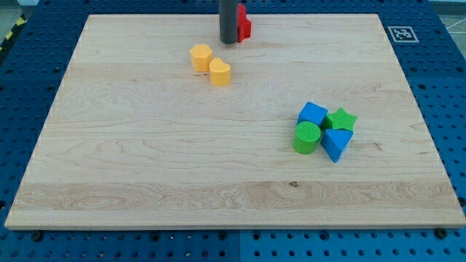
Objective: Push the yellow hexagon to the center of the board
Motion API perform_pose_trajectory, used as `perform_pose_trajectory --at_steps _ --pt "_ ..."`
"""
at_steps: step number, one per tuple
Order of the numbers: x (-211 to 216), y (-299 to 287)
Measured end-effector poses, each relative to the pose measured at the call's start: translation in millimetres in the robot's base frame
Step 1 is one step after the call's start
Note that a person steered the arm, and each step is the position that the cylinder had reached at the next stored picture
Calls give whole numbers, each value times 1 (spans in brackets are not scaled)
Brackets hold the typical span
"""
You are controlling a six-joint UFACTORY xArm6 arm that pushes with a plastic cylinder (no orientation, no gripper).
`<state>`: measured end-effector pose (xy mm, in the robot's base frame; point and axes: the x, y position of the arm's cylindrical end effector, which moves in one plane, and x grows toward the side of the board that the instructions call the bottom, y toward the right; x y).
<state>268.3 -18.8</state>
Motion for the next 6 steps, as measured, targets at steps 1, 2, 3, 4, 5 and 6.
perform_pose_trajectory --at_steps 1,2,3,4,5,6 --pt "0 -32" --pt "0 -35" --pt "1 -37" --pt "13 -49" --pt "60 -50" --pt "116 -50"
